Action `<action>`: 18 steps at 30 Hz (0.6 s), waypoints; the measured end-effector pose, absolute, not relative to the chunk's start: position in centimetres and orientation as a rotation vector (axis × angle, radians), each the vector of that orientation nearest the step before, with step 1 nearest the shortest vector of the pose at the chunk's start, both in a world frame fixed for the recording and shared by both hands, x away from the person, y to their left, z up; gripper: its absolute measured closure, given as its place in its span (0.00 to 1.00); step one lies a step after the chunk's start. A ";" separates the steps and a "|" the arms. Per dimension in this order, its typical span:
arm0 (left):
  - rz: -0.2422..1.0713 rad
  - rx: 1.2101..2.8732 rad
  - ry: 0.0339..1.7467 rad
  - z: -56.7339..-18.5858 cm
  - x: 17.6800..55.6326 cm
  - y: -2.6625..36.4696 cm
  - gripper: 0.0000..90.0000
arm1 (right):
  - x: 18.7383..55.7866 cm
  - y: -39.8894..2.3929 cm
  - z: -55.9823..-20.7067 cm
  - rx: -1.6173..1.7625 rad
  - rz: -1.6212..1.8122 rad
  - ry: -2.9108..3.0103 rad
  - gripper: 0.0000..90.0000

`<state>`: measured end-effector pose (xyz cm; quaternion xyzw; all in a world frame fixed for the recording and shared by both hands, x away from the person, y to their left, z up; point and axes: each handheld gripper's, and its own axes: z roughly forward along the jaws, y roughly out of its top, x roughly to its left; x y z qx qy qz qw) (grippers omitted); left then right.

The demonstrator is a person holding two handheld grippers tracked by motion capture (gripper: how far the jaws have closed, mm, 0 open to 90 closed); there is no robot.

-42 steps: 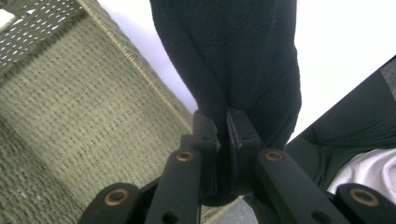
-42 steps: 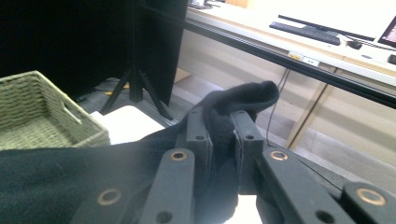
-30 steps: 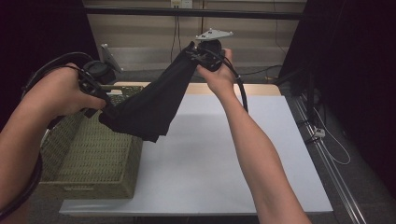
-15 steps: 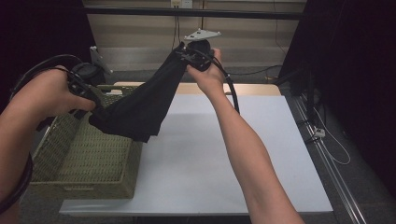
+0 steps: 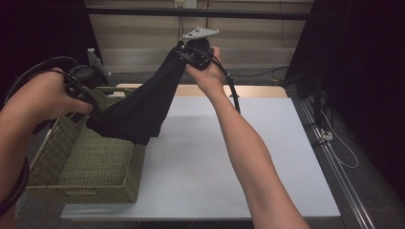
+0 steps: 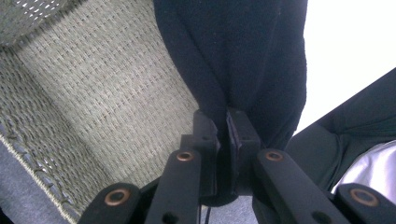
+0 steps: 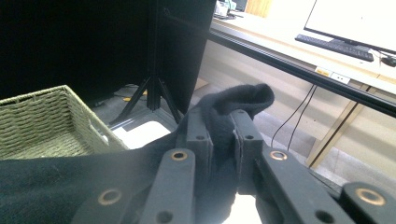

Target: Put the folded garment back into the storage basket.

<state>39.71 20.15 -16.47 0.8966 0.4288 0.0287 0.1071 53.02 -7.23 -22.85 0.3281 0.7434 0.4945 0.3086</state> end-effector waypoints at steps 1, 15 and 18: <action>0.084 2.640 1.260 -16.5 39.7 20.3 0.93 | 53.1 -7.2 -22.9 0.866 1.312 1.966 0.89; 0.118 2.661 1.311 -16.0 38.4 22.3 0.93 | 53.3 -4.4 -22.9 0.810 1.327 2.006 0.90; 0.119 2.655 1.321 -15.9 38.1 22.8 0.93 | 53.4 -3.6 -23.0 0.803 1.337 2.013 0.90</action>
